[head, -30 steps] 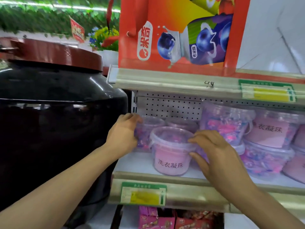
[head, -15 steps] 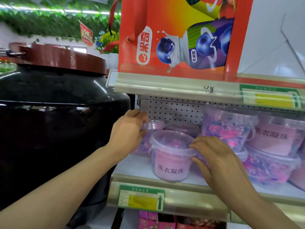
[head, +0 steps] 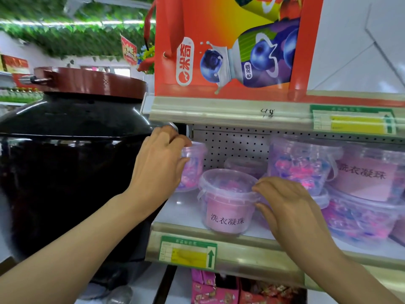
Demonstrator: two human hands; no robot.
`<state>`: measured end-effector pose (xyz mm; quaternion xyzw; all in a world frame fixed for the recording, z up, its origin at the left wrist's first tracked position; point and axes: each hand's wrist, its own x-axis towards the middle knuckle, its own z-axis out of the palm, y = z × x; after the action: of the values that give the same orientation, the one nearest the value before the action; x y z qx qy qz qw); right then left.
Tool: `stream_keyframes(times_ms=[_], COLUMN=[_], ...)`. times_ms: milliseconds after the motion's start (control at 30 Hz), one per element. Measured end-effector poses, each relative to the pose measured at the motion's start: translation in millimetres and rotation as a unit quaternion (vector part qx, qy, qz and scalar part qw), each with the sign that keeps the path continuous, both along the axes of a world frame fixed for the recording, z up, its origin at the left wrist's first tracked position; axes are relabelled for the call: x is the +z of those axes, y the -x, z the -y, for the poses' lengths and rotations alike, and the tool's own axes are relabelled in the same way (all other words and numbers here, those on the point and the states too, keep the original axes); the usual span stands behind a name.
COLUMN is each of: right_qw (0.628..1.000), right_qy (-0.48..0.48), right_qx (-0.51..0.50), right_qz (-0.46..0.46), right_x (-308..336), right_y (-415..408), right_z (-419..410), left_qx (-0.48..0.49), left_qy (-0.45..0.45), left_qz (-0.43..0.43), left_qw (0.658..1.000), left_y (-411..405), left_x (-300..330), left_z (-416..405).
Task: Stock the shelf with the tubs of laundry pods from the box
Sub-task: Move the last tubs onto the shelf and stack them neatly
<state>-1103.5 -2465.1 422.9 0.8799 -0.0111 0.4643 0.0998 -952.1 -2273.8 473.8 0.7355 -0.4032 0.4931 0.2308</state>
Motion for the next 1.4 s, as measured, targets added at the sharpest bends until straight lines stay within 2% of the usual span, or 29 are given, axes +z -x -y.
stream_keyframes(times_ms=[233, 333, 500, 667, 800, 933, 1067, 1167, 1267, 1400], right_qw=[0.999, 0.997, 0.995, 0.989, 0.972, 0.94, 0.903, 0.883, 0.898, 0.931], right_qy=[-0.036, -0.061, -0.083, -0.126, -0.21, -0.303, -0.38, -0.415, -0.39, -0.328], right_qx=[0.025, 0.039, 0.051, 0.061, 0.101, 0.149, 0.176, 0.182, 0.174, 0.144], right_qz=[0.001, -0.008, -0.03, -0.039, -0.039, -0.056, -0.094, -0.126, -0.102, -0.065], right_x=[1.5, 2.0, 2.6, 3.2, 12.6, 23.1, 26.7, 27.6, 22.6, 12.2], right_y=[-11.8, -9.2, -9.3, -5.1, 3.6, 11.0, 2.6, -3.9, -3.3, 7.2], right_z=[-9.1, -12.2, -12.7, -14.5, -17.0, -22.1, -24.8, -27.7, -31.8, -42.4], left_qx=[0.039, 0.039, -0.002, -0.077, -0.158, -0.246, -0.181, -0.206, -0.242, -0.287], left_qy=[0.008, 0.038, 0.105, 0.112, 0.089, 0.133, 0.17, 0.172, 0.132, 0.096], left_qz=[0.071, 0.086, 0.131, 0.134, 0.049, -0.08, -0.208, -0.266, -0.293, -0.399], left_qw=[0.997, 0.995, 0.986, 0.982, 0.982, 0.957, 0.946, 0.926, 0.916, 0.865], left_y=[14.7, 20.4, 37.4, 52.8, 48.4, 34.4, 37.2, 48.3, 51.3, 39.8], left_x=[-2.2, -9.3, -7.2, -1.1, -1.1, -6.9, -27.8, -41.1, -40.4, -34.5], left_z=[-13.6, -18.6, -29.7, -21.6, -4.5, 2.2, 8.7, 13.2, 16.4, 21.5])
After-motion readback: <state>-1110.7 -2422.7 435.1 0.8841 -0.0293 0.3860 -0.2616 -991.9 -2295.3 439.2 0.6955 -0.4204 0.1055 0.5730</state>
